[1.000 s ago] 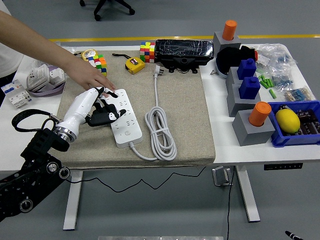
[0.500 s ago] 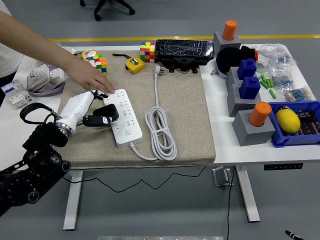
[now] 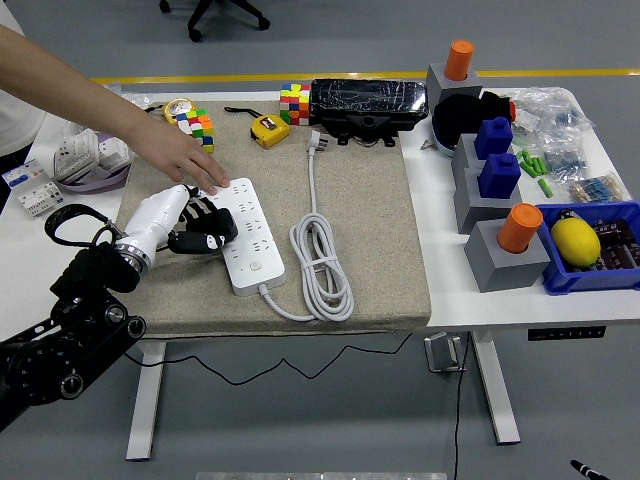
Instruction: Put the plug near the board,insert it into the board,press the button,pull the plug out
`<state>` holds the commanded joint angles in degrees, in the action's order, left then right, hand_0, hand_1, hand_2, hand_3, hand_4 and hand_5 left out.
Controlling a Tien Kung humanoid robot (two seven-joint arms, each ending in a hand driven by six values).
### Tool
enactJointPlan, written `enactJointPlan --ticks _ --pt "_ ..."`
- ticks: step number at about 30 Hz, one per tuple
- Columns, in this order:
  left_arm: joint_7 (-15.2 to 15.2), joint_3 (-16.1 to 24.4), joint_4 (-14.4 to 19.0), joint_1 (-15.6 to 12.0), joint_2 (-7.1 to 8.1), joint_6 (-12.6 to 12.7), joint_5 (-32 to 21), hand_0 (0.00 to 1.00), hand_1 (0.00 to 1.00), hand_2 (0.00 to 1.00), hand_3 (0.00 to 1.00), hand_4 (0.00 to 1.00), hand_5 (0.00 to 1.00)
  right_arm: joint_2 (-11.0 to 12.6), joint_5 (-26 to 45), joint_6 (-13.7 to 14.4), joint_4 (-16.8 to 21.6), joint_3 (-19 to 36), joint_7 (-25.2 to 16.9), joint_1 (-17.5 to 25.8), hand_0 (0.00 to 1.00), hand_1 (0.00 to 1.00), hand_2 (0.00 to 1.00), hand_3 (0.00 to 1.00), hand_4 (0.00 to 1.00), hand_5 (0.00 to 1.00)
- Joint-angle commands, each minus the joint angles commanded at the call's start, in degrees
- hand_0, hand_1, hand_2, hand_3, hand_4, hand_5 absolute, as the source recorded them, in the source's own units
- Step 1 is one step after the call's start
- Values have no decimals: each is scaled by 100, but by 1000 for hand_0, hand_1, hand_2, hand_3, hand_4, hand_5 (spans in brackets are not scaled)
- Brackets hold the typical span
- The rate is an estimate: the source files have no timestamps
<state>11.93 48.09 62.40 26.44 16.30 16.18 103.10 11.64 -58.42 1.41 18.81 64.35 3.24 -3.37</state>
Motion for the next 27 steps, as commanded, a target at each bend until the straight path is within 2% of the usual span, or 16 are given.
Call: enactJointPlan --ticks 4,5,10,14,20,27 --pt "-90 -1 4 -18 6 50 -3 360 369 392 500 668 58 3 4 -1 -3 -13 1 6 653 653 658 570 991 559" --pt "-137 -1 6 -22 9 76 -4 343 363 381 491 646 5 3 4 0 -1 -12 0 7 653 652 658 570 991 559" --pt "-593 2 4 -51 27 402 -128 343 363 381 491 646 5 11 9 1 5 -31 -2 9 653 652 658 570 991 559" --pt "-830 60 29 -89 50 573 -182 351 365 379 484 648 2 12 11 -1 4 -44 -2 -1 654 653 658 570 991 559" --pt "-887 266 25 -270 186 603 -84 354 369 380 485 652 2 12 2 -1 4 -35 0 1 653 652 658 570 991 559" --pt "-958 447 -180 -507 364 517 -331 356 369 380 487 655 2 9 -8 -1 1 -24 1 22 653 652 658 570 991 558"
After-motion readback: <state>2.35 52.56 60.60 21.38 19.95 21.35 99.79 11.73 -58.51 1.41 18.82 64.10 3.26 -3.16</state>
